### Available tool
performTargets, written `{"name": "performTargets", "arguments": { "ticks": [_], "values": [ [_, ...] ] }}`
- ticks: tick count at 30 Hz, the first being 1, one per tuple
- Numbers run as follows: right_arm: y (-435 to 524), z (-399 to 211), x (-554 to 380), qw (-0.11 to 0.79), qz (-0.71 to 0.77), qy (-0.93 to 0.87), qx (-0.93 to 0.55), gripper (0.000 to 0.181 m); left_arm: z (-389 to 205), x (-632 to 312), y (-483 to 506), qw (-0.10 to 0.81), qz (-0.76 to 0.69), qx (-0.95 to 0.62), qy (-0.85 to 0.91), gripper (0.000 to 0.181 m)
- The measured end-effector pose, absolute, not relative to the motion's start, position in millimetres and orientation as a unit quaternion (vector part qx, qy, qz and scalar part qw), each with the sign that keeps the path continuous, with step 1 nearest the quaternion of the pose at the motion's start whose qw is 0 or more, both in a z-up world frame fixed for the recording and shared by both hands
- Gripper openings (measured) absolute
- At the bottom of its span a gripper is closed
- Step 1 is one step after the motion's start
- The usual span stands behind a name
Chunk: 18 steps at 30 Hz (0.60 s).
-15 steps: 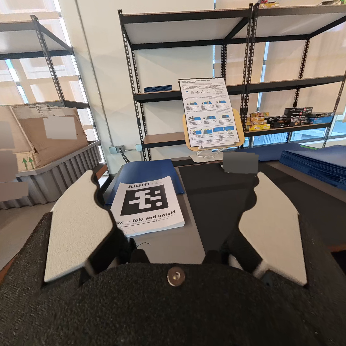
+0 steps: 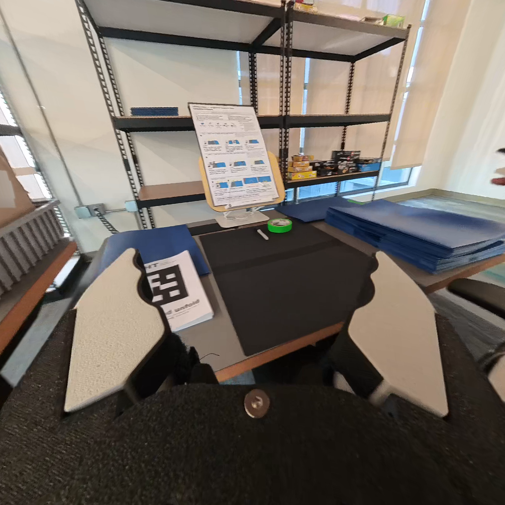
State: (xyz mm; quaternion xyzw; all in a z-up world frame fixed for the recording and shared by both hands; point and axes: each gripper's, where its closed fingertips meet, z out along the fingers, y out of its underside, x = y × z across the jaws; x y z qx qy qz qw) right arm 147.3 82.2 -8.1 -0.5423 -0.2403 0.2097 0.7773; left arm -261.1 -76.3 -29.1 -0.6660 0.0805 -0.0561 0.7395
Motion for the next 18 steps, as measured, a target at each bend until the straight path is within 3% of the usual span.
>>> {"name": "performTargets", "arguments": {
  "ticks": [3, 11, 18],
  "values": [
    [81, -6, 147, 0.777, 0.214, -0.240, -0.541, 0.121, -9, -249, -89, 0.765, -0.096, -0.633, 0.062, 0.147],
    [74, -2, 142, 0.775, 0.237, -0.242, -0.533, 0.121, 48, -233, -111, 0.846, -0.004, -0.533, 0.028, 0.146],
    [63, 6, 137, 0.774, 0.258, -0.239, -0.526, 0.121, 49, -212, -109, 0.853, 0.020, -0.518, 0.054, 0.146]
  ]
}}
